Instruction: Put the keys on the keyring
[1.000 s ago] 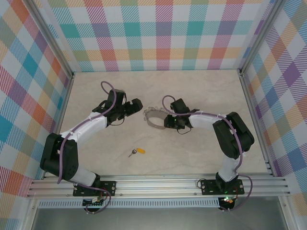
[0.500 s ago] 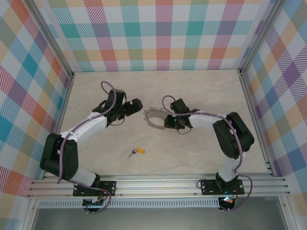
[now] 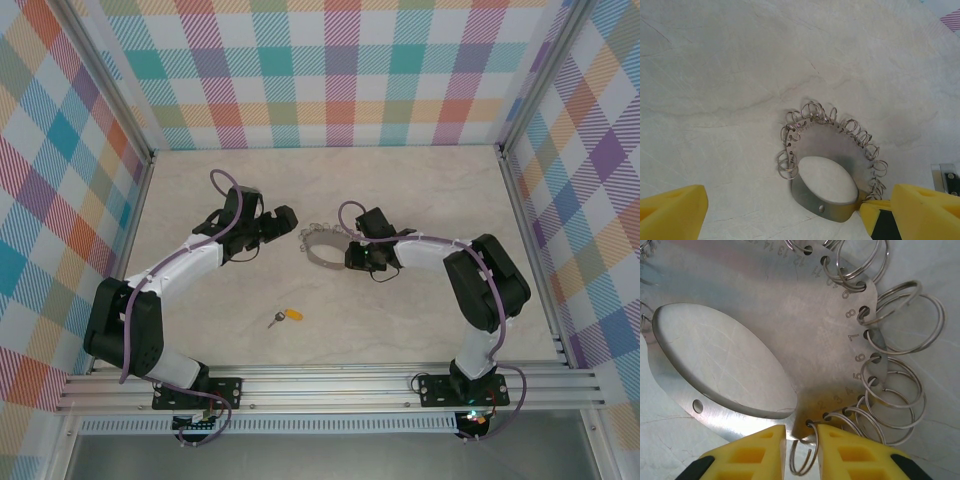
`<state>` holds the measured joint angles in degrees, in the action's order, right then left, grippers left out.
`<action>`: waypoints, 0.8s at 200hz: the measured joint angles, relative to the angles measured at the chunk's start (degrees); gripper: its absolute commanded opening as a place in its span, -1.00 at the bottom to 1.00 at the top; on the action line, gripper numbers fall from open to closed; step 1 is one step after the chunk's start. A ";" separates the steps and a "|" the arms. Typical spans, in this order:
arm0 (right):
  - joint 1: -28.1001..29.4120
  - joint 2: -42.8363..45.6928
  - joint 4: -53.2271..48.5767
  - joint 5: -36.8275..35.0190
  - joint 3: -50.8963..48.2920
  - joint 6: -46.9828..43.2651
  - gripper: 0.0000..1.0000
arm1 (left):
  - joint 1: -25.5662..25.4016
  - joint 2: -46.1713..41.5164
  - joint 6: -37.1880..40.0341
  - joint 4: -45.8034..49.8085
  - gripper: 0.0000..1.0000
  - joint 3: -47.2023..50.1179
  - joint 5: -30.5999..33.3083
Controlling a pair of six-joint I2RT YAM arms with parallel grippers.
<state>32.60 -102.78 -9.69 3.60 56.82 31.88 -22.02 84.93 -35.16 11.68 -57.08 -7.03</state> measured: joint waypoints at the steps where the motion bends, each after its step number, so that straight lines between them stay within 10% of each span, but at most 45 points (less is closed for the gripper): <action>1: 0.00 0.02 0.00 0.00 -0.02 0.00 -0.52 | 0.00 0.00 -0.02 0.00 0.87 0.00 0.00; 160: -0.90 3.19 -1.55 0.66 -1.33 -2.12 -1.00 | -0.09 0.00 -0.02 -0.07 0.87 -0.17 0.00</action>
<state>31.70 -99.59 -11.25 4.25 55.48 29.76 -22.11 84.93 -35.18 11.62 -57.25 -7.03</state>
